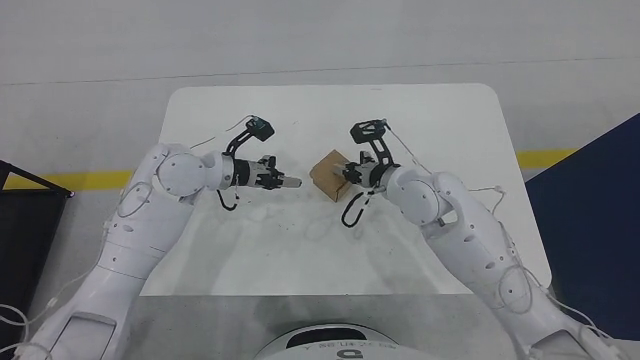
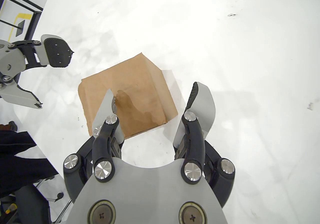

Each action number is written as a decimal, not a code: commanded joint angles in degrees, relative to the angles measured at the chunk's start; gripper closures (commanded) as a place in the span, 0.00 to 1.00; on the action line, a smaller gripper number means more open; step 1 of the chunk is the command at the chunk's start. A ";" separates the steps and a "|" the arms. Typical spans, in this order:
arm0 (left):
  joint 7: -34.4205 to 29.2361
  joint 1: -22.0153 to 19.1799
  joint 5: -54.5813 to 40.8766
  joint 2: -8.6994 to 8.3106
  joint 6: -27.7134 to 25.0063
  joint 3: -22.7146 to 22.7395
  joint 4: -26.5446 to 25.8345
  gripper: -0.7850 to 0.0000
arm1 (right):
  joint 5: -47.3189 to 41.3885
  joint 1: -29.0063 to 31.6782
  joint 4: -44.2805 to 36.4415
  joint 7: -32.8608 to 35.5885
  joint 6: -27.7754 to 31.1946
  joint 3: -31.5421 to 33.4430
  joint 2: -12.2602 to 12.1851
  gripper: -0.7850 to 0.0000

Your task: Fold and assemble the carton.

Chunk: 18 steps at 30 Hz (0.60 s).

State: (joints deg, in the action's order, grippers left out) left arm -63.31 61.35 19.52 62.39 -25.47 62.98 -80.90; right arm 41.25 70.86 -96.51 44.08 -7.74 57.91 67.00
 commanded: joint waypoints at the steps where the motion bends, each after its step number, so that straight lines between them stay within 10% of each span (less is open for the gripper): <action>1: 0.40 -1.30 -0.24 0.31 -0.40 -1.40 1.13 0.00 | -3.38 -0.51 0.91 0.92 1.29 0.54 0.12 0.33; 18: 1.12 -9.74 -1.44 2.52 -1.53 -9.59 9.12 0.00 | -10.86 0.04 1.80 2.40 4.82 3.15 -0.02 0.30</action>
State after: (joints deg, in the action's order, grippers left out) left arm -62.12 51.81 17.99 64.86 -27.22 53.61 -72.04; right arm 30.43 70.85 -94.68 46.54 -2.94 61.05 66.98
